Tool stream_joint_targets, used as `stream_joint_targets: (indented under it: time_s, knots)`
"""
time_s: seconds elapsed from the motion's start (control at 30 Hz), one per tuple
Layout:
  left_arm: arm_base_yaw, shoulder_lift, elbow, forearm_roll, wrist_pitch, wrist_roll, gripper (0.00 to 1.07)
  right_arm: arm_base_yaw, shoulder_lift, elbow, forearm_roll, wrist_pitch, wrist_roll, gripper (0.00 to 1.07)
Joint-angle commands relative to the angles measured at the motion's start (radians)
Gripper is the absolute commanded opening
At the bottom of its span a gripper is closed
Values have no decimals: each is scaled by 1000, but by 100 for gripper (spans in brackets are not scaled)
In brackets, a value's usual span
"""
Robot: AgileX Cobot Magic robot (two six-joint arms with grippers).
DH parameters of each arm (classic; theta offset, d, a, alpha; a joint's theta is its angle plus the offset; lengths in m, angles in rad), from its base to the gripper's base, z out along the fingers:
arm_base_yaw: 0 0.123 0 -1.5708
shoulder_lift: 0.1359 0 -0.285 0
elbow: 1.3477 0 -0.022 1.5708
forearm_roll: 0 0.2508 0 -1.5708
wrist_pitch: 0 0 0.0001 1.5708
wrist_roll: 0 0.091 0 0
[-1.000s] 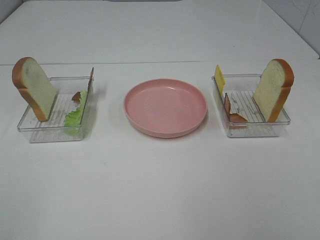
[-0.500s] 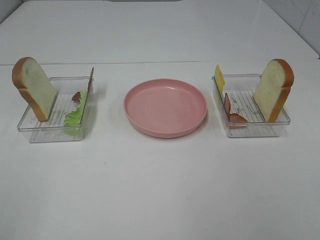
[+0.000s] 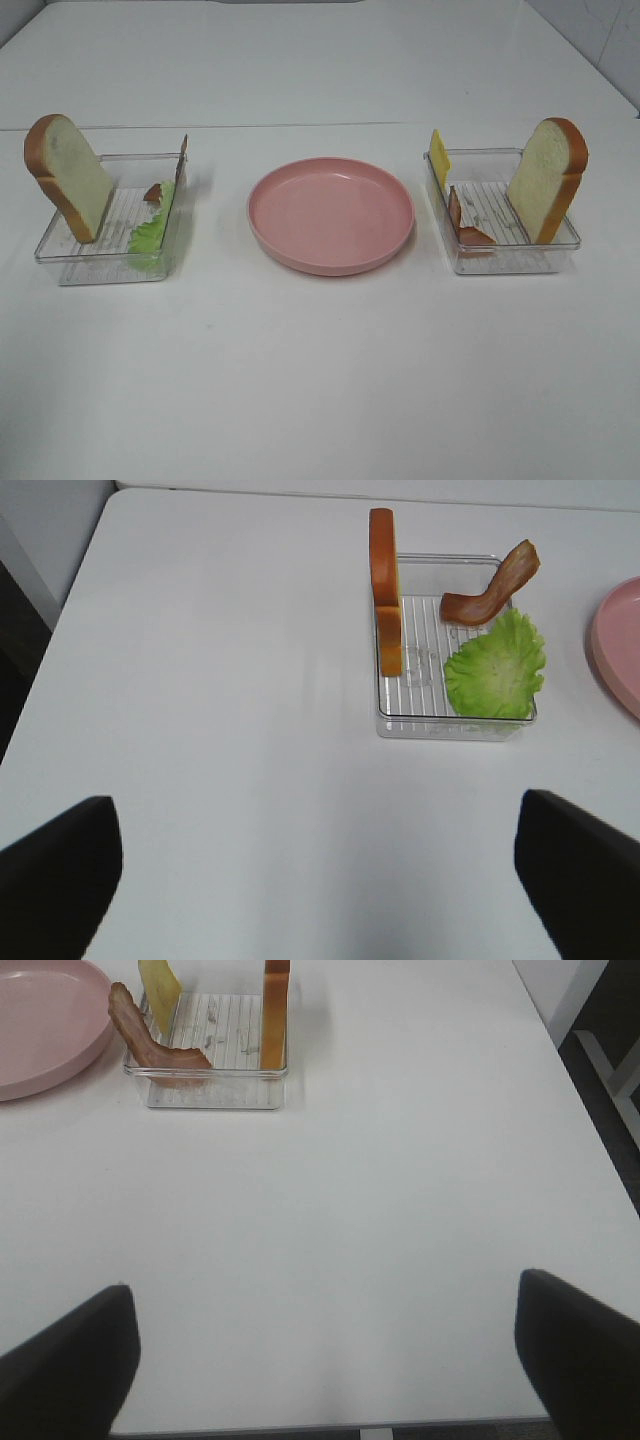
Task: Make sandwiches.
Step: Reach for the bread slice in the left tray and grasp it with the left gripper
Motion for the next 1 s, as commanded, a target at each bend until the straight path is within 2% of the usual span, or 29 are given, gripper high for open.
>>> stream_joint_targets:
  time_s: [0.03, 0.07, 0.1, 0.13, 0.2, 0.23, 0.3, 0.37, 0.4, 0.47, 0.57, 0.7, 0.9, 0.93, 1.0]
  knots:
    - [1, 91, -55, -1, -20, -7, 100, -8, -32, 2, -9, -2, -7, 99]
    - [1, 184, -107, -1, -10, -7, 100, -8, -32, 2, -9, -2, -7, 99]
    - [1, 184, -107, -1, -10, -7, 100, -8, -32, 2, -9, -2, -7, 99]
    - [1, 273, -168, -1, 7, -7, 100, -8, -32, 2, -9, -2, -7, 99]
    - [1, 309, -199, -2, 14, -7, 100, -8, -32, 2, -9, -2, -7, 99]
    - [1, 385, -254, -2, 26, -7, 100, -8, -32, 2, -9, -2, -7, 99]
    - [1, 426, -282, -2, 30, -7, 100, -8, -32, 2, -9, -2, -7, 99]
    - [1, 532, -357, -2, 30, -7, 100, -8, -32, 2, -9, -2, -7, 99]
    - [1, 532, -357, -2, 30, -7, 100, -8, -32, 2, -9, -2, -7, 99]
    - [1, 669, -446, -5, 30, -7, 100, -8, -32, 2, -9, -2, -7, 99]
    - [1, 703, -466, -9, 30, -7, 100, -8, -32, 2, -9, -2, -7, 99]
    - [1, 861, -545, -22, 28, -5, 100, -8, -32, 2, -9, -2, -7, 99]
    - [1, 1032, -639, -117, 17, 49, 100, -8, -32, 2, -9, -2, -7, 99]
    - [1, 1090, -676, -159, 4, 70, 100, -8, -32, 2, -9, -2, -7, 99]
    - [1, 1112, -693, -179, -2, 81, 100, -8, -32, 2, -9, -2, -7, 99]
